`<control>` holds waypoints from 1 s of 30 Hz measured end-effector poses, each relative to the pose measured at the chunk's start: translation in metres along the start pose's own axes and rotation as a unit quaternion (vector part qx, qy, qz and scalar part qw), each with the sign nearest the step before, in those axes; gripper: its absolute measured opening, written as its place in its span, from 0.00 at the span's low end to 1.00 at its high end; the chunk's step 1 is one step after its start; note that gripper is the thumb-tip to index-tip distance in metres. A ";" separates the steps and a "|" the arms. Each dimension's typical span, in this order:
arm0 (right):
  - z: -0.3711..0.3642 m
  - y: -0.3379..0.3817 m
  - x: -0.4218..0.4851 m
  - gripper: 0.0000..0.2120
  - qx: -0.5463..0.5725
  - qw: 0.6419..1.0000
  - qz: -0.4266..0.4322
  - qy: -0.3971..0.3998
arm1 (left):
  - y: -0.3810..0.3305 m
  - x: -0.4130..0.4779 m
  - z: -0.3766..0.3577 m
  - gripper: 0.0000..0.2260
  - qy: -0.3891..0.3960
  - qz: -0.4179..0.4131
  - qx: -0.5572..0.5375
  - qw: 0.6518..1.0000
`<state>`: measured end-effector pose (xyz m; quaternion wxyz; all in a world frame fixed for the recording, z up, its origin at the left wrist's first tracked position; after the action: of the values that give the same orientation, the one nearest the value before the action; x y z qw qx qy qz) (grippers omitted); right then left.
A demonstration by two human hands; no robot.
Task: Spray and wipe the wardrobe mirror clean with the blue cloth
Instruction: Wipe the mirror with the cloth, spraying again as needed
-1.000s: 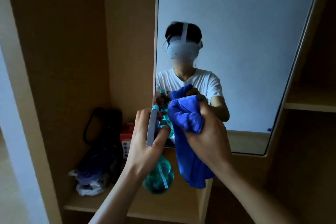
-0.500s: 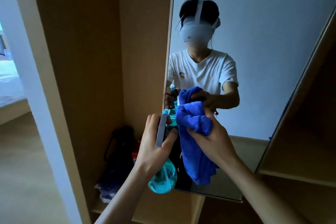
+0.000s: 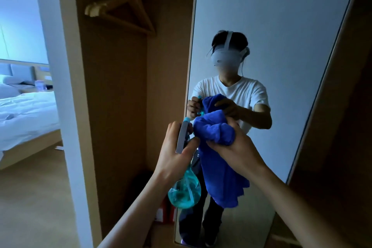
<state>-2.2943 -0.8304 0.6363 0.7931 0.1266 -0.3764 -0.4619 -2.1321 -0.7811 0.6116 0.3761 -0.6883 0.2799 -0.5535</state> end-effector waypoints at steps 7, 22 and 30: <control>0.039 0.057 0.039 0.20 -0.055 0.993 0.078 -0.066 | -0.036 0.045 0.009 0.16 0.003 -0.028 0.006 1.000; 0.104 0.167 0.112 0.18 -0.377 0.865 0.184 -0.273 | -0.110 0.152 0.018 0.11 0.080 -0.080 -0.059 0.992; 0.149 0.207 0.137 0.30 -0.455 0.806 0.177 -0.335 | -0.145 0.189 0.010 0.09 0.092 -0.088 -0.095 0.987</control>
<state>-2.2289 -0.8101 0.9179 0.6522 -0.4806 -0.3815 -0.4451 -2.0832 -0.8492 0.8349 0.2315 -0.6893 0.3030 -0.6160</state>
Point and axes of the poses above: each hand's wrist, its own x-axis towards the middle knuckle, its own z-axis out of the back of the hand, y = z × x, the point moved 9 cm from there along x, towards the middle knuckle, and after that the axes turned 13 degrees about -x, right-handed, at the moved point
